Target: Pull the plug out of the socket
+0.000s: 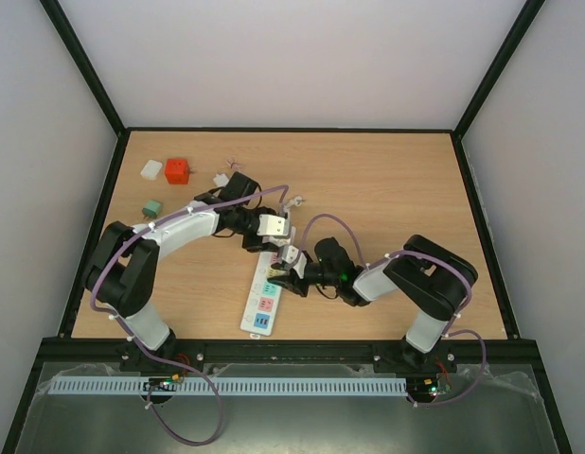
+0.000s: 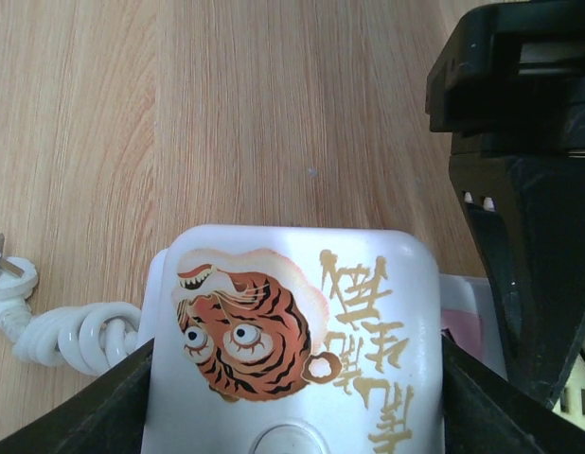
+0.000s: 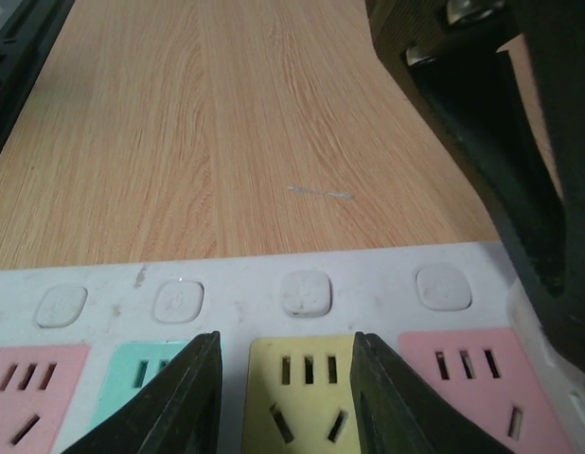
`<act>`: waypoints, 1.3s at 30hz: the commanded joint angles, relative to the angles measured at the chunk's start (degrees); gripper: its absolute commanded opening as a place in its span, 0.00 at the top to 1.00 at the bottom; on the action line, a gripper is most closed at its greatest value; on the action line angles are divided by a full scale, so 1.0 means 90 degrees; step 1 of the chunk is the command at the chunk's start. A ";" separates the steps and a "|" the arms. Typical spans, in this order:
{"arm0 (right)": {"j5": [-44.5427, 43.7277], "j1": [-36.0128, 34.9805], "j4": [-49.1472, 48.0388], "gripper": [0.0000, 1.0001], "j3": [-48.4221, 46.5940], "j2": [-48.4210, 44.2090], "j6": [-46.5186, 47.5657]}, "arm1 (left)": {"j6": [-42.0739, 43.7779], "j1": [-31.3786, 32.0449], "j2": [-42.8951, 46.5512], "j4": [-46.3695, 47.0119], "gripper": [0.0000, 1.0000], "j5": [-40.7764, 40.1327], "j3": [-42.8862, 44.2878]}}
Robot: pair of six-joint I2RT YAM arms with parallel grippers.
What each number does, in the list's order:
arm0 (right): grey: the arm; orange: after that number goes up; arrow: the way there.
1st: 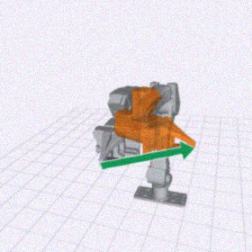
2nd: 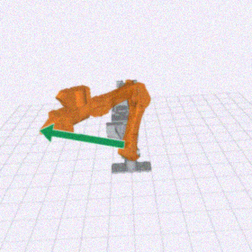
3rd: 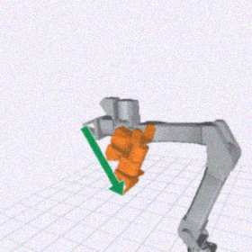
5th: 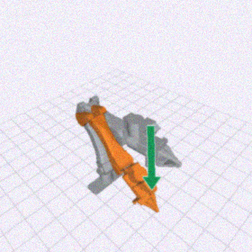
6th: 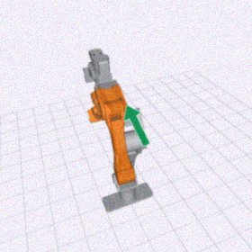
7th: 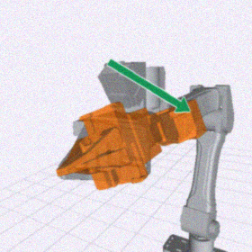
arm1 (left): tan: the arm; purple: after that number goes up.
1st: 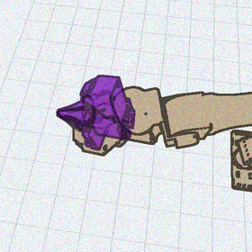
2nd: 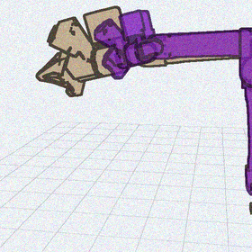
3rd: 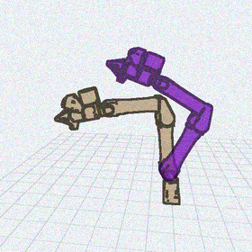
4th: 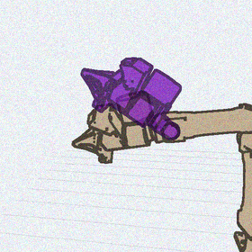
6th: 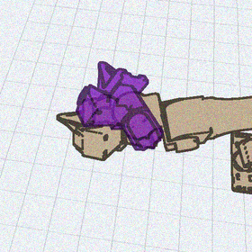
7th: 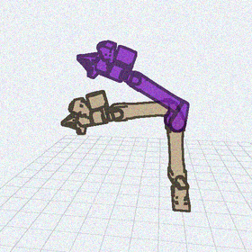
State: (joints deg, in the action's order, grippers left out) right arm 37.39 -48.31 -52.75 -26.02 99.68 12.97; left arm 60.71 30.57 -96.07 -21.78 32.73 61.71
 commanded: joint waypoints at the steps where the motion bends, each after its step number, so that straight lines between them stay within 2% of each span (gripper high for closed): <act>1: -0.0232 0.0001 0.0137 0.62 0.0048 -0.0383 -0.0091 | -0.0181 0.0094 0.0209 -0.0133 0.58 0.0786 0.0228; 9: -0.0578 -0.0060 -0.0104 0.62 -0.0110 -0.0314 -0.0239 | -0.0202 0.0104 0.0120 -0.0113 0.58 0.0743 0.0238; 14: -0.0689 -0.0042 0.0092 0.63 0.0038 0.0149 0.0136 | -0.0173 0.0103 0.0094 -0.0139 0.59 0.0719 0.0227; 32: -0.0454 0.0389 0.0245 0.65 -0.0061 0.0883 -0.0142 | -0.0109 0.0153 0.0208 0.0035 0.62 0.0666 0.0093; 39: -0.0511 0.0397 0.0212 0.66 -0.0039 0.0997 -0.0152 | -0.0483 0.0128 0.0445 0.0358 0.63 0.0807 -0.0041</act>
State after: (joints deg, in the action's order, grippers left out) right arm 37.58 -46.15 -57.93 -27.40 105.38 12.53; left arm 59.29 30.61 -96.75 -20.36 31.00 60.82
